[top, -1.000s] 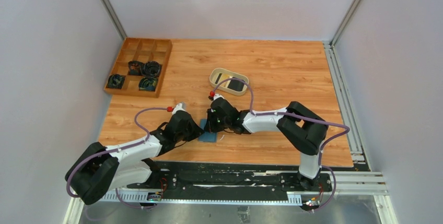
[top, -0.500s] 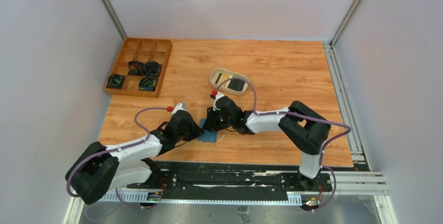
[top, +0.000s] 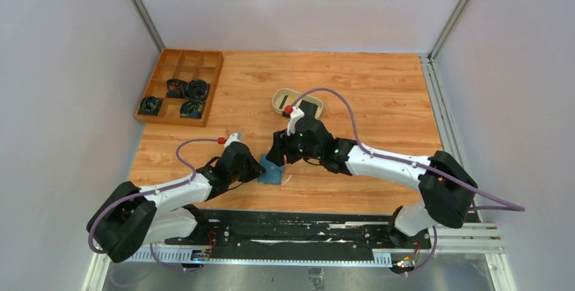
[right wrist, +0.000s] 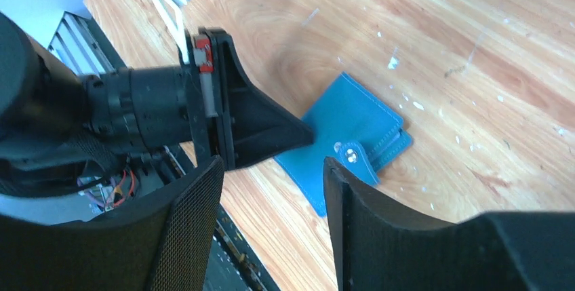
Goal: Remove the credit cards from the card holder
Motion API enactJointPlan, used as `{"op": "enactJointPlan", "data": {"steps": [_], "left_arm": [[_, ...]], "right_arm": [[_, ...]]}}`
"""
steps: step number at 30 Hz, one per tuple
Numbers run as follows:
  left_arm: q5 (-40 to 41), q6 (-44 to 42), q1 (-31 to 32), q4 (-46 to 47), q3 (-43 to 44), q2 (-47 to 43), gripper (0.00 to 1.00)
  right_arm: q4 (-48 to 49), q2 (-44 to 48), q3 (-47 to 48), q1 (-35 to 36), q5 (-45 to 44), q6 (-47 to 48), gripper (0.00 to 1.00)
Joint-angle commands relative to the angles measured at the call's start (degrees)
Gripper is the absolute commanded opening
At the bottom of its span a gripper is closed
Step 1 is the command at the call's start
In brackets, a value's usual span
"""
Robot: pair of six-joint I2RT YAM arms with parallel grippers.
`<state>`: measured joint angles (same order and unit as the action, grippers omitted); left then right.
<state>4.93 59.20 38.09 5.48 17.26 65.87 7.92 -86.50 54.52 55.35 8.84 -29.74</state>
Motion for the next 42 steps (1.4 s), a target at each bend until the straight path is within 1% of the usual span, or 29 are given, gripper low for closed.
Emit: {"op": "enactJointPlan", "data": {"steps": [1,3,5,8,13,18,22,27,30,33,42], "left_arm": [[2.3,-1.0,0.4,-6.0,-1.3,2.5,0.00],[2.2,-1.0,0.4,-5.7,-1.3,2.9,0.00],[2.0,-0.9,0.4,-5.8,-1.3,3.2,0.00],[1.9,-0.9,0.4,-5.7,-1.3,3.2,0.00],[2.3,-1.0,0.4,-6.3,-1.4,2.3,0.00],[2.3,-0.9,0.4,-6.5,-1.3,2.1,0.00],[2.4,-0.8,0.4,-6.6,-1.3,2.0,0.00],[2.3,-1.0,0.4,-6.6,-1.3,2.0,0.00],[2.4,-0.9,0.4,-6.6,-1.2,2.2,0.00],[2.4,-0.9,0.4,-6.5,-1.1,2.3,0.00],[2.4,-1.0,0.4,-6.8,-0.9,2.4,0.00]], "right_arm": [[-1.8,1.1,-7.3,-1.9,-2.9,-1.4,0.60],[2.1,-0.2,-11.1,-4.0,-0.3,-4.3,0.60],[8.1,-1.9,-14.9,-5.5,2.2,-7.2,0.61],[16.7,-4.9,-18.4,-6.5,5.3,-10.0,0.61],[26.5,-8.5,-20.6,-6.6,8.0,-14.1,0.61],[35.8,-13.1,-22.4,-6.7,10.1,-22.8,0.61],[46.9,-17.4,-26.1,-6.7,10.8,-30.0,0.58],[57.1,-22.2,-28.3,-6.7,11.6,-35.3,0.55],[62.4,-25.0,-29.1,-6.7,12.0,-38.5,0.53],[65.6,-27.8,-29.4,-6.6,12.3,-40.8,0.52],[74.9,-34.7,-28.8,-6.6,12.5,-44.7,0.52]]}}
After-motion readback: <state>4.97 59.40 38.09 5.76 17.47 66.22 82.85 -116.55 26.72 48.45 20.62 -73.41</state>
